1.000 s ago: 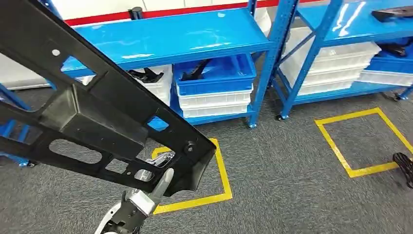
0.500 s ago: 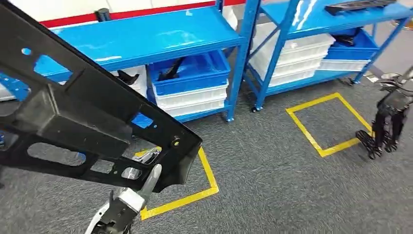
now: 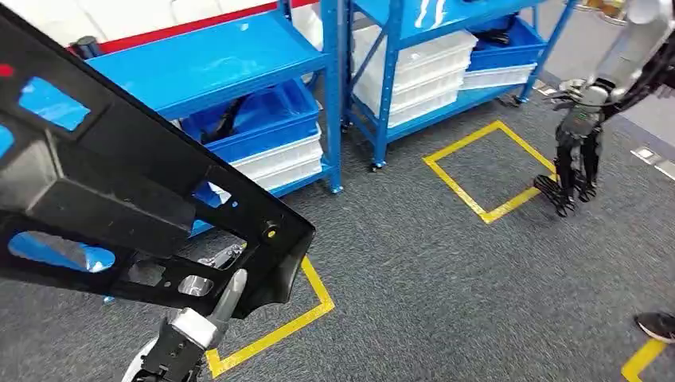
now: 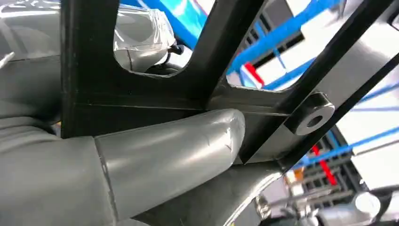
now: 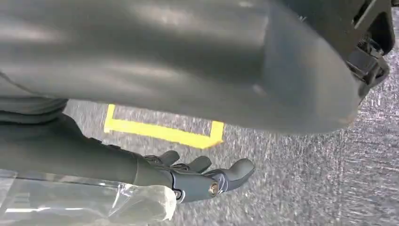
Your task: Take the parts from the cabinet and place them on the table.
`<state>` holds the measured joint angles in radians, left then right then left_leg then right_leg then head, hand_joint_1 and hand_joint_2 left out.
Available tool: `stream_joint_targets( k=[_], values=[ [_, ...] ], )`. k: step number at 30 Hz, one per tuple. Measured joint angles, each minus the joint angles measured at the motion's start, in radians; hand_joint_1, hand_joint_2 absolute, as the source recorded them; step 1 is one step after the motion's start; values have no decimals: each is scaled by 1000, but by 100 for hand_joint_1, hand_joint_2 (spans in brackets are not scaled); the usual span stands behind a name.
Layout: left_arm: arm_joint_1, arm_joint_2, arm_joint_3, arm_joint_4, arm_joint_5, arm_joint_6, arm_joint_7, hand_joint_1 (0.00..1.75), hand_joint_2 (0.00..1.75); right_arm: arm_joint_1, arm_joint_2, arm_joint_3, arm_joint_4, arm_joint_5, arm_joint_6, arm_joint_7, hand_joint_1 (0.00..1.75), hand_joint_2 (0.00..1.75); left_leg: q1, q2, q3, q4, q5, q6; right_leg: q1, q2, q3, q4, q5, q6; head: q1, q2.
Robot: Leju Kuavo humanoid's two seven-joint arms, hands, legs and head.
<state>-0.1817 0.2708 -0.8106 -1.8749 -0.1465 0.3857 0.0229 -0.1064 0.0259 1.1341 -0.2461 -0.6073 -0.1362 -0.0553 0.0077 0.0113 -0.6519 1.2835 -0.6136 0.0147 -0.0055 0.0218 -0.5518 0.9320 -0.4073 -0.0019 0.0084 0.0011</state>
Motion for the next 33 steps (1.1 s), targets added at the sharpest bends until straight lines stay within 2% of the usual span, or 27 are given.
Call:
stream_joint_targets(
  k=[1, 2, 3, 4, 5, 6, 9, 10, 11, 12, 14, 15, 16, 17, 18, 19, 20, 21, 24, 25, 26, 27, 28, 30, 31, 32, 33],
  values=[
    [1, 3, 0, -3, -2, 0, 5, 175, 0, 2, 0, 0, 0, 0, 0, 0, 0, 0, 1, -1, 4, -7, 13, -1, 0, 14, -1, 1, 2, 1, 0, 0],
    [1, 5, 0, -6, -4, 0, 11, 175, 0, 3, 0, 0, 0, 0, 2, 3, 0, 0, 3, -2, 33, -63, 48, -3, -2, 28, -1, 1, 3, 4, 0, 0],
    [1, 6, -1, -11, -4, 0, 13, 175, 0, 3, 0, 0, 0, 0, 5, 10, 0, 0, 7, -9, 76, -151, 93, -4, -3, 42, -1, 3, 5, 7, 0, 0],
    [0, 8, -1, -16, -4, 0, 13, 175, 0, 2, 0, 0, 0, 0, 7, 19, 0, 0, 13, -36, 128, -256, 140, -7, -4, 56, -1, 6, 6, 10, 0, 0],
    [-2, 9, -1, -19, -3, 0, 14, 175, 0, 1, 0, 0, 0, -3, 7, 24, 0, 0, 21, -92, 152, -320, 152, -9, 0, 67, -7, 11, 6, 17, 0, 0],
    [-3, 9, -1, -23, 0, 0, 14, 175, 0, -2, 0, 0, 0, -6, 7, 27, 0, 0, 21, -97, 152, -335, 150, -4, 3, 79, -17, 23, 6, 20, 1, 0],
    [-7, 10, -2, -26, 12, -2, 15, 175, 0, 5, -1, 0, 1, -16, 6, 29, 0, 0, 9, -70, 146, -326, 155, 13, -5, 107, -31, 16, 19, 39, 3, 0],
    [-14, 9, -3, -26, 18, -6, 10, 175, 0, 8, -4, 0, 4, -22, 3, 26, 0, 0, 17, -54, 147, -333, 163, 26, -10, 104, -37, 23, 14, 42, 3, 0],
    [-23, 7, -5, -26, 23, -11, 5, 175, 0, 9, -4, 0, 4, -31, 0, 20, 0, 0, 14, -45, 147, -333, 164, 31, -1, 52, -50, 54, -9, 46, 5, 0],
    [-30, 4, -6, -26, 29, -13, -3, 175, 0, 5, -4, -1, 5, -36, 0, 15, 0, 0, 14, -30, 145, -333, 166, 37, -2, 19, -85, 126, -54, 51, 10, 0],
    [-40, 2, -11, -23, 32, -22, -14, 175, 0, 2, -8, -5, 5, -43, 1, 13, 0, 0, 9, 0, 141, -333, 166, 39, -4, -3, -162, 296, -128, 56, 10, 0],
    [-47, -2, -15, -19, 35, -27, -21, 175, 0, 2, -9, -8, 5, -46, 3, 13, 0, 0, 8, 14, 141, -332, 166, 40, -5, -5, -186, 349, -141, 58, 10, 0],
    [-56, -6, -21, -13, 42, -30, -27, 175, 0, 3, -9, -10, 5, -49, 5, 11, 0, 0, 8, 28, 140, -332, 166, 39, -6, -6, -185, 354, -133, 58, 10, 0],
    [-63, -12, -26, -8, 46, -33, -33, 175, 0, 5, -11, -11, 6, -54, 6, 10, 0, 0, 8, 40, 141, -332, 166, 39, -6, -6, -162, 312, -106, 57, 10, 0],
    [-71, -19, -29, -3, 50, -35, -41, 175, 0, 5, -13, -14, 6, -55, 7, 6, 0, 0, 8, 52, 142, -332, 165, 39, -5, -10, -118, 234, -68, 55, 10, 0],
    [-83, -26, -31, 4, 52, -39, -48, 175, 0, 5, -18, -16, 8, -59, 7, 1, 0, 0, 8, 62, 143, -332, 164, 37, -5, -26, -61, 131, -26, 51, 11, 0],
    [-98, -34, -36, 11, 58, -41, -58, 175, 0, 3, -19, -16, 8, -63, 7, -3, 0, 0, 4, 70, 145, -332, 163, 35, 1, -84, -10, 41, -5, 44, 11, 0],
    [-110, -40, -42, 19, 64, -41, -72, 175, 0, -1, -20, -16, 9, -64, 7, -9, 0, 0, -5, 77, 141, -328, 159, 29, 14, -90, -6, 22, -13, 39, 11, 0],
    [-132, -53, -53, 38, 75, -42, -94, 175, 0, 1, -25, -17, 10, -66, 7, -26, 0, 0, -6, 108, 146, -334, 160, 16, 15, -57, -19, 24, -9, 27, 8, 0],
    [-137, -56, -55, 43, 76, -41, -99, 175, 0, 4, -26, -17, 11, -67, 7, -32, 0, 0, -5, 117, 149, -334, 155, 8, 12, -46, -17, 18, -4, 18, 9, 0],
    [-143, -58, -57, 47, 79, -40, -103, 175, 0, 5, -26, -17, 11, -66, 6, -39, 0, 0, 3, 79, 140, -312, 137, 2, 5, -37, -17, 16, 0, 12, 9, 0],
    [-146, -59, -59, 48, 78, -38, -107, 175, 0, 4, -26, -17, 12, -66, 4, -41, 0, 0, 3, 40, 116, -259, 102, 1, 3, -28, -18, 16, 2, 7, 7, 0],
    [-147, -59, -61, 51, 78, -35, -109, 175, 0, 1, -26, -17, 13, -65, 3, -43, 0, 0, 3, 18, 77, -171, 59, 0, 4, -16, -21, 16, 5, 3, 6, 0],
    [-146, -59, -66, 59, 76, -32, -115, 175, 0, 0, -26, -17, 13, -64, 2, -43, 0, 0, 2, 1, 3, -14, 1, -2, 6, 9, -25, 17, 7, -1, 5, 0],
    [-145, -59, -69, 63, 74, -32, -116, 175, 0, 2, -26, -17, 14, -64, 0, -42, 0, 0, 2, -1, -12, 13, 3, -1, 6, 24, -26, 17, 8, -1, 5, 0],
    [-145, -60, -71, 66, 74, -32, -116, 175, 0, 4, -27, -17, 15, -64, 0, -40, 0, 0, 2, -2, 2, -17, 28, 0, 6, 38, -25, 17, 10, -1, 5, 0],
    [-145, -60, -74, 68, 74, -31, -117, 175, 0, 5, -28, -17, 16, -64, -1, -39, 0, 0, 2, -5, 35, -88, 68, 3, 6, 52, -25, 17, 11, 1, 5, 0]
  ],
)
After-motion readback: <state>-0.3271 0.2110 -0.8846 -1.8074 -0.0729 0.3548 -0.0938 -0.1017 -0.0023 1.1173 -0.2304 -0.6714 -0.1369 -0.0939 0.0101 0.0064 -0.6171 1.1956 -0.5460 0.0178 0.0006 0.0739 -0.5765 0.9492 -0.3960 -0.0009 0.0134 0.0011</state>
